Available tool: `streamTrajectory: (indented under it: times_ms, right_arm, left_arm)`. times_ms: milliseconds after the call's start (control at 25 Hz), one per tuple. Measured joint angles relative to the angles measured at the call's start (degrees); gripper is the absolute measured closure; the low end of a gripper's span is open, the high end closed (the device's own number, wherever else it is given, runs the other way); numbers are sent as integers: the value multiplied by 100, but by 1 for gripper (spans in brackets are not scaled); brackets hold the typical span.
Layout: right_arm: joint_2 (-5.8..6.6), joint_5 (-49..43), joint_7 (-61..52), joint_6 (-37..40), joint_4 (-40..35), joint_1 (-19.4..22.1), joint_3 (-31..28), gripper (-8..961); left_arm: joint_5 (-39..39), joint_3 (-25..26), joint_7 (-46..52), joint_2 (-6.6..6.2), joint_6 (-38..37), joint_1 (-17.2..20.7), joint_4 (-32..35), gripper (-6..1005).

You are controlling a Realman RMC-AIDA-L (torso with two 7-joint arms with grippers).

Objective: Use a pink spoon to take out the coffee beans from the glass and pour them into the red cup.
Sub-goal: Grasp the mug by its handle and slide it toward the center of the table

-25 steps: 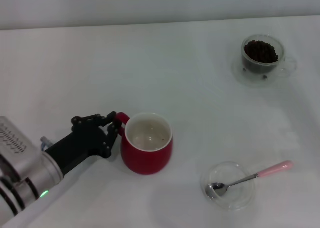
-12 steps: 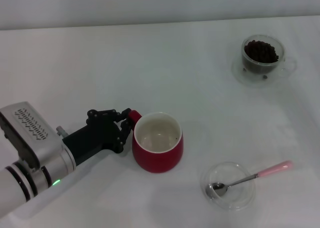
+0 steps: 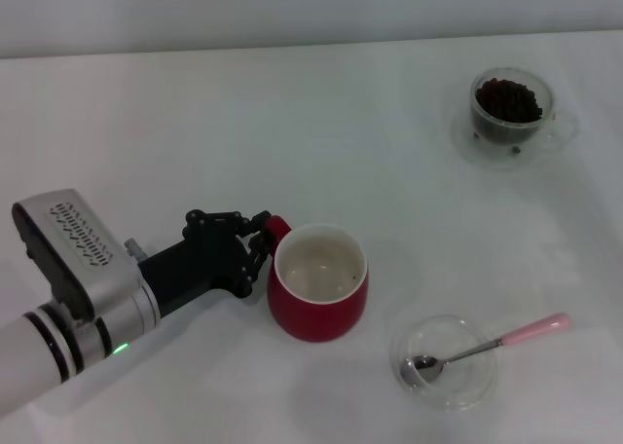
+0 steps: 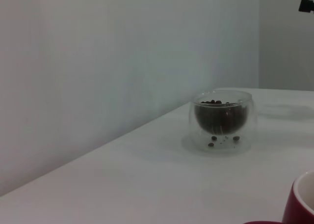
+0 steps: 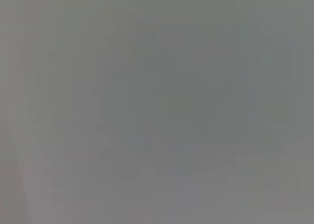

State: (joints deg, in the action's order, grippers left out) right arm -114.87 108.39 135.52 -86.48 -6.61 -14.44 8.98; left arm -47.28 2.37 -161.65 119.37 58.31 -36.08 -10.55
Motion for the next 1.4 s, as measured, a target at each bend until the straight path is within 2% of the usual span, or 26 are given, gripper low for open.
streamTrajectory:
  times_ms: [400, 840, 1080, 1160, 1400]
  right_arm:
    - [0, 6, 1, 2, 53, -6, -6, 143]
    - [0, 7, 1, 15, 98, 1, -2, 143]
    - [0, 6, 1, 53, 113, -6, 19, 144]
    - [0, 6, 1, 53, 120, -6, 12, 144]
    - [0, 4, 1, 79, 140, -7, 28, 144]
  left_arm:
    - [101, 7, -1, 7, -218, -94, -83, 890]
    - [189, 45, -22, -5, -86, -81, -87, 831]
    - [193, 52, -24, -11, 138, 4, -41, 746]
    - [194, 47, -25, -11, 177, 61, -34, 598]
    - [191, 47, -25, -10, 314, 259, 18, 592]
